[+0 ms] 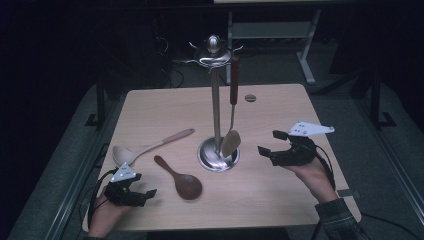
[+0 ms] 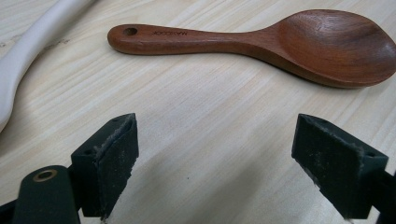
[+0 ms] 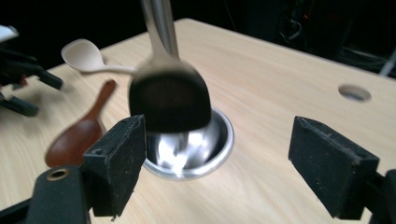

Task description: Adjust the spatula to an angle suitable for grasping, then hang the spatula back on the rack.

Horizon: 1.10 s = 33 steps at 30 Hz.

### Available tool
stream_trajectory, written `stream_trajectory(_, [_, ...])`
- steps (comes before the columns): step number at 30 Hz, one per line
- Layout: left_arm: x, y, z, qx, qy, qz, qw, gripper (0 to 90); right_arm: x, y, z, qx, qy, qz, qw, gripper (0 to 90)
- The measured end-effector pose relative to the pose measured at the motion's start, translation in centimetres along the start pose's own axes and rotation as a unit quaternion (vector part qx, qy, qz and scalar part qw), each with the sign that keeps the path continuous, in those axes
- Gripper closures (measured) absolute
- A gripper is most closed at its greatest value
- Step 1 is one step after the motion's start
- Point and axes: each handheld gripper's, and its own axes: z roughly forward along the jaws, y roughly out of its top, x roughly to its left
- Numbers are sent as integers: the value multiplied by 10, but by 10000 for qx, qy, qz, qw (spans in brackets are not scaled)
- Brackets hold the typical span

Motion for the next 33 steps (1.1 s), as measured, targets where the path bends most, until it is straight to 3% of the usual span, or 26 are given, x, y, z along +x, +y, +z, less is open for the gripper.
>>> stream_trajectory(5, [-2,4,-3,-14,-53,-78,10000,143,-4,-26,0,130,-163,96,9997,149])
stream_trajectory(10, [-6,16,-11,-251,-97,-165,9995,181,-7,-49,0,278,-314,66,9991,140])
stream_trajectory(11, [-9,20,-14,-356,-153,-261,9989,203,-7,-52,0,297,-306,73,9991,140])
stream_trajectory(17, [-18,48,-29,-588,-465,-247,9969,403,-3,-71,2,528,-305,84,9981,137])
stream_trajectory(26, [-25,100,-52,-634,-959,-27,9934,760,-1,-86,-3,669,-311,145,9972,136])
stream_trajectory(30, [-27,121,-63,-720,-1093,8,9914,858,0,-89,-4,665,-310,166,9972,136])
stream_trajectory(33, [-28,140,-71,-752,-1195,143,9899,891,1,-90,-3,704,-305,194,9969,136])
